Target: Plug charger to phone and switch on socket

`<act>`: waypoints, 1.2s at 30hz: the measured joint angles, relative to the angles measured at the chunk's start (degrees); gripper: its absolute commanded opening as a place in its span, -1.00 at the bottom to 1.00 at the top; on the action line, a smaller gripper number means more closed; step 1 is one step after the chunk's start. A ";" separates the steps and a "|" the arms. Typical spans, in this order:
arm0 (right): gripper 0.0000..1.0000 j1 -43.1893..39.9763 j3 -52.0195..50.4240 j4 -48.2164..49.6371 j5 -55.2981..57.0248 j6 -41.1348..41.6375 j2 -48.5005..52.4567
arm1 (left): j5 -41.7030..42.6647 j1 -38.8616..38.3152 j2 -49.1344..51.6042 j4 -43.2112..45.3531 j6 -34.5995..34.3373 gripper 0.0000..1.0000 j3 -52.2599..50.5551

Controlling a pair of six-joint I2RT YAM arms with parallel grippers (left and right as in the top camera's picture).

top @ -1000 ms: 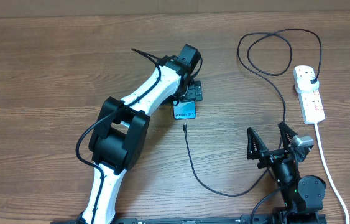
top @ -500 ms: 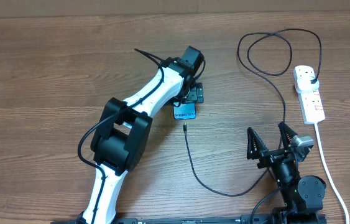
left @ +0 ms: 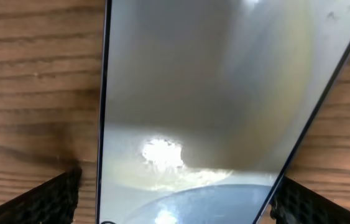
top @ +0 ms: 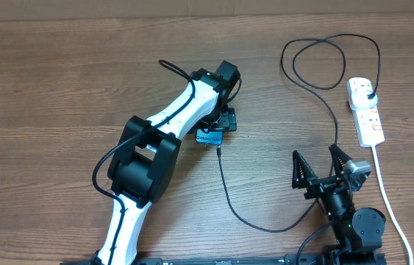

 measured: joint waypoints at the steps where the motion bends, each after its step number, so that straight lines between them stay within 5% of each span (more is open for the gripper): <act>1: 1.00 0.00 0.02 0.02 -0.02 -0.02 0.00 | 0.00 0.00 0.00 0.17 0.50 1.00 0.00; 10: 0.99 0.00 0.00 0.02 -0.02 0.00 0.00 | -3.43 -0.02 0.11 9.46 6.67 0.98 -0.26; 14: 1.00 0.00 0.00 0.02 -0.02 -0.02 0.00 | -4.13 0.00 0.22 10.71 7.39 0.57 -0.28; 21: 1.00 0.00 0.00 0.04 0.00 -0.02 0.00 | -3.63 0.02 0.17 7.43 7.45 0.46 -0.17; 25: 1.00 0.00 0.00 0.02 0.00 -0.02 0.00 | -2.56 0.02 0.04 2.08 5.84 0.50 0.13; 29: 1.00 0.00 0.00 0.02 -0.02 0.00 0.00 | -1.11 0.04 0.04 -1.01 3.85 0.99 0.20; 36: 1.00 0.00 0.00 0.04 0.00 0.00 0.00 | 0.68 0.24 0.07 0.63 2.91 0.99 0.09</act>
